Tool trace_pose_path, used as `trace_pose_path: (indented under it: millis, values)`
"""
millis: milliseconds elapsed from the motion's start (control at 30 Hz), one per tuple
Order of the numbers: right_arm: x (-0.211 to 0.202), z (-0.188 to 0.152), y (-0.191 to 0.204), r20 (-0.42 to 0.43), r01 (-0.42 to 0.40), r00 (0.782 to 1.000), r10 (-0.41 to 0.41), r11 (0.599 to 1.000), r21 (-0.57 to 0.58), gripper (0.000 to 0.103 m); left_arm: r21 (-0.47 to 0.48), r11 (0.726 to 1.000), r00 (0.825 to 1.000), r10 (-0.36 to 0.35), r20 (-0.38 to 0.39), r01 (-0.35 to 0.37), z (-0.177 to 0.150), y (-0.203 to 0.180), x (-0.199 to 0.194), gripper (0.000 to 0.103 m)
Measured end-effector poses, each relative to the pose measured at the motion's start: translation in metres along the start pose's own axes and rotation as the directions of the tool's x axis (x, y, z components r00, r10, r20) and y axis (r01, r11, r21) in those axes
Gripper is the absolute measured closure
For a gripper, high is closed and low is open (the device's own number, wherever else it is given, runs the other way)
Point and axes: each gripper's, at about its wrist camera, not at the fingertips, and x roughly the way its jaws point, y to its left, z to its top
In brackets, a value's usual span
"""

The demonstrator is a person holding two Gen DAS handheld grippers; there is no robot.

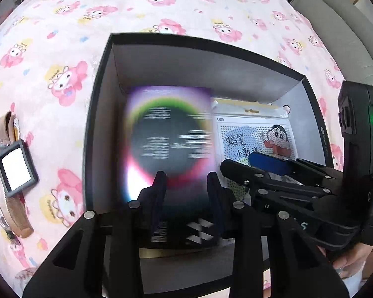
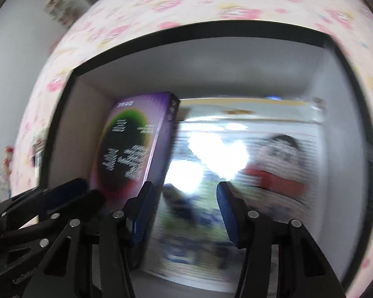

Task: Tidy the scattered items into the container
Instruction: 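Lower the purple box into the black box beside the crayon pack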

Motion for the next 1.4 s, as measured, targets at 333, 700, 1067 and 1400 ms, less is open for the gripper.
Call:
trace_pose_path:
  millis: [333, 700, 1067, 1400]
  values:
    - [-0.008, 0.035, -0.03, -0.026, 0.053, 0.998, -0.051, 0.996, 0.071, 0.057, 0.045, 0.999, 0.999, 0.025, 0.028, -0.026, 0.054, -0.013, 0.015, 0.066]
    - [0.007, 0.076, -0.037, 0.04, 0.056, 0.997, -0.059, 0.995, 0.081, 0.057, 0.019, 0.99, 0.99, 0.142, 0.006, -0.142, 0.105, -0.001, 0.061, 0.066]
    - [0.02, 0.065, -0.032, -0.021, 0.13, 0.991, -0.129, 0.991, 0.034, 0.056, -0.001, 0.991, 0.984, 0.134, -0.12, -0.135, 0.091, 0.009, 0.078, 0.066]
    - [-0.01, 0.045, -0.021, 0.081, 0.126, 0.988, -0.129, 0.991, 0.043, 0.056, -0.001, 1.0, 0.999, 0.01, 0.049, -0.01, 0.06, 0.002, 0.023, 0.066]
